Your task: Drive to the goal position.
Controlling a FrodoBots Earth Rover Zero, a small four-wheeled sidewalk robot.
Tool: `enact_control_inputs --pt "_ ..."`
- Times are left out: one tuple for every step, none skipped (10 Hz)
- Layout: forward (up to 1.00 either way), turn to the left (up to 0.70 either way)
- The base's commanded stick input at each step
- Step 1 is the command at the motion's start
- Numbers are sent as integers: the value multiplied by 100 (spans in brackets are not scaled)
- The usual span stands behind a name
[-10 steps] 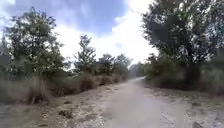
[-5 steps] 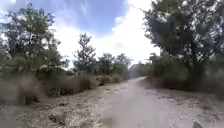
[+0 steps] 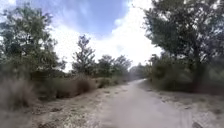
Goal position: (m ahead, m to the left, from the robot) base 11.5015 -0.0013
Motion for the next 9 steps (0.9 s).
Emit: enact_control_inputs --pt "45 0" --pt "45 0" --pt "45 0" --pt "45 0" --pt "45 0" --pt "45 0" --pt "45 0" --pt "45 0" --pt "45 0"
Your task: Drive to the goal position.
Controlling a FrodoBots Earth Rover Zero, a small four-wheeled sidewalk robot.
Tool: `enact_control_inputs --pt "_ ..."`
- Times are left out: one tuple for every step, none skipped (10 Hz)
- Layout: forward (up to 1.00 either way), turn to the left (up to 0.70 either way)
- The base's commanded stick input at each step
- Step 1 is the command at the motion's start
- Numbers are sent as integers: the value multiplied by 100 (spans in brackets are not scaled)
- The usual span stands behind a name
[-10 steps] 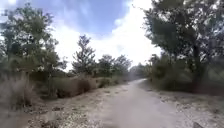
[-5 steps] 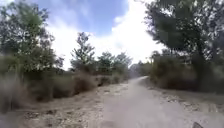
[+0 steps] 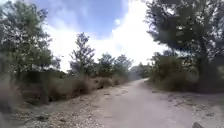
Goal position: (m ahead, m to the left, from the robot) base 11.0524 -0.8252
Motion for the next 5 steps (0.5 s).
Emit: enact_control_inputs --pt "45 0" --pt "45 0" --pt "45 0" --pt "45 0" --pt "45 0"
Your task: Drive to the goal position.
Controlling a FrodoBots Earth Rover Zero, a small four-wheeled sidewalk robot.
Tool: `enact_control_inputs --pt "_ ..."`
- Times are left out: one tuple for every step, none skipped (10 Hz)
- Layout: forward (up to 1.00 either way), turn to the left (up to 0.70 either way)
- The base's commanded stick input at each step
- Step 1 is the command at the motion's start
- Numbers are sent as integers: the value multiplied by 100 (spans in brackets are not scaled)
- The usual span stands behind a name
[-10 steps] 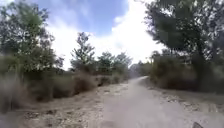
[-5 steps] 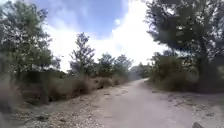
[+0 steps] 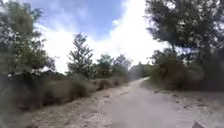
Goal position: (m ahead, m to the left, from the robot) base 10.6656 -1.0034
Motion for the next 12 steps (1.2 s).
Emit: enact_control_inputs --pt "45 0" --pt "45 -27" --pt "45 -27" --pt "45 -27" --pt "45 -27" --pt "45 0" --pt "45 0" --pt "45 0" --pt "45 0" --pt "45 0" --pt "45 0" --pt "45 0"
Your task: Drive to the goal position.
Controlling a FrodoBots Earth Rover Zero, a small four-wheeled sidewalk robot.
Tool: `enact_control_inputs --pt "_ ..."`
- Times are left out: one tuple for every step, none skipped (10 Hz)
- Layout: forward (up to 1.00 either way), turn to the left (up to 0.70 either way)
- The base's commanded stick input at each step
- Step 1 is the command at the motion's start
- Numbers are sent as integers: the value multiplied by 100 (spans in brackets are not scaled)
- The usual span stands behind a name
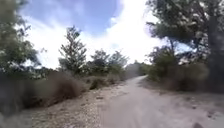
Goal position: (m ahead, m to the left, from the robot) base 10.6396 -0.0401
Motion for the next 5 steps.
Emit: enact_control_inputs --pt "45 0" --pt "45 0" --pt "45 0" --pt "45 0" --pt "45 0"
